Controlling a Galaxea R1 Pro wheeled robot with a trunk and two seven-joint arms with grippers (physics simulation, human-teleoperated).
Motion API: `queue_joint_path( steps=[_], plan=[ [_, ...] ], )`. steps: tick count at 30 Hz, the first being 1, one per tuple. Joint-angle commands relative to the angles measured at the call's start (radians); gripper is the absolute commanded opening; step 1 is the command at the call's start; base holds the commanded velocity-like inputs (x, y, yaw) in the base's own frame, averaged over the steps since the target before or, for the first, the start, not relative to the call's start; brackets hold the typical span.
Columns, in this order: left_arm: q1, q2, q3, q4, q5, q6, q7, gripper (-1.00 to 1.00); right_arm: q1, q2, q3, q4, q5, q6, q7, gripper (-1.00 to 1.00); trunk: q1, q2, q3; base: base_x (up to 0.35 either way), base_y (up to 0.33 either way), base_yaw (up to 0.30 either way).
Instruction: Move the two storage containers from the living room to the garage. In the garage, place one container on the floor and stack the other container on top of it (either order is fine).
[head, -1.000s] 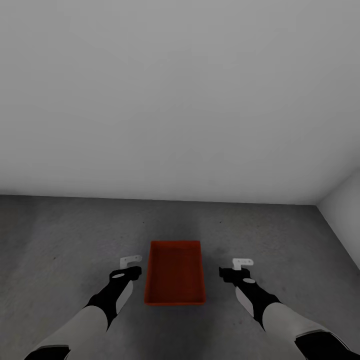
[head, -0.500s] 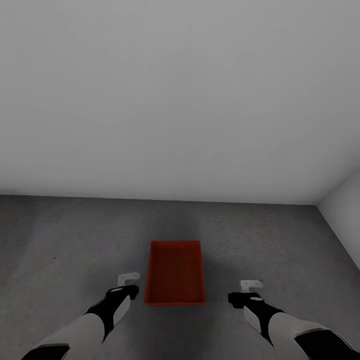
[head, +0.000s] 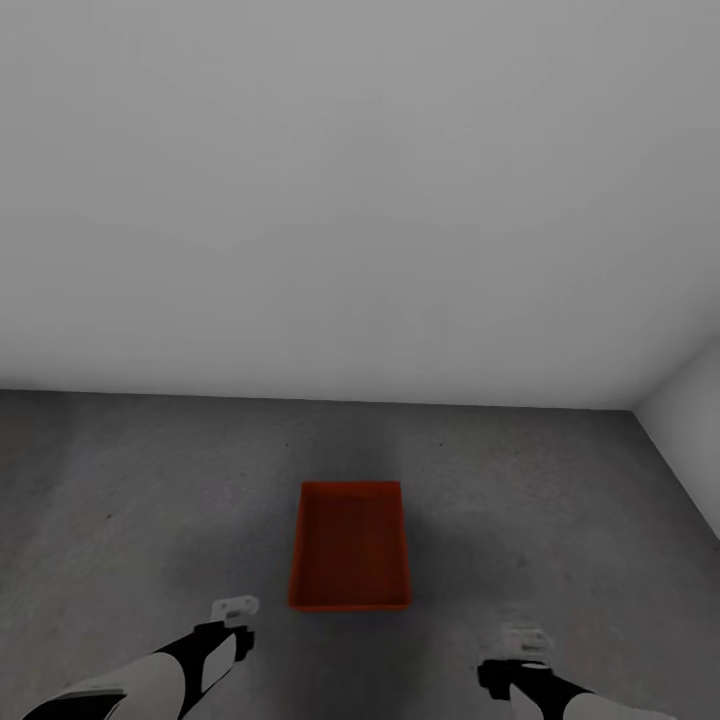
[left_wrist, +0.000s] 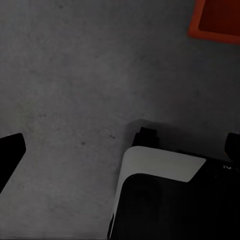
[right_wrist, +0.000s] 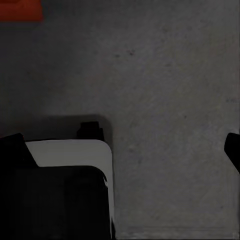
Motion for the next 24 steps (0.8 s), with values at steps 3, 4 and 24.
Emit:
queue_joint_path(
  steps=[3, 4, 24],
  plan=[
    [0.0, 0.002, 0.005, 0.001, 0.035, 0.006, 0.002, 1.0, 0.03, -0.003, 0.011, 0.001, -0.008, 0.001, -0.002, 1.0, 0.001, -0.002, -0.001, 0.0, 0.0, 0.0],
    [0.0, 0.002, 0.005, 0.002, 0.041, 0.006, 0.002, 1.0, 0.035, -0.006, 0.011, 0.001, -0.007, 0.001, -0.002, 1.0, 0.001, -0.002, -0.001, 0.0, 0.0, 0.0],
    [0.015, -0.001, 0.005, 0.004, 0.09, 0.002, 0.003, 1.0, 0.109, -0.019, 0.013, 0.001, -0.008, -0.001, 0.001, 1.0, 0.001, -0.002, -0.001, -0.229, 0.0, 0.0]
  ],
)
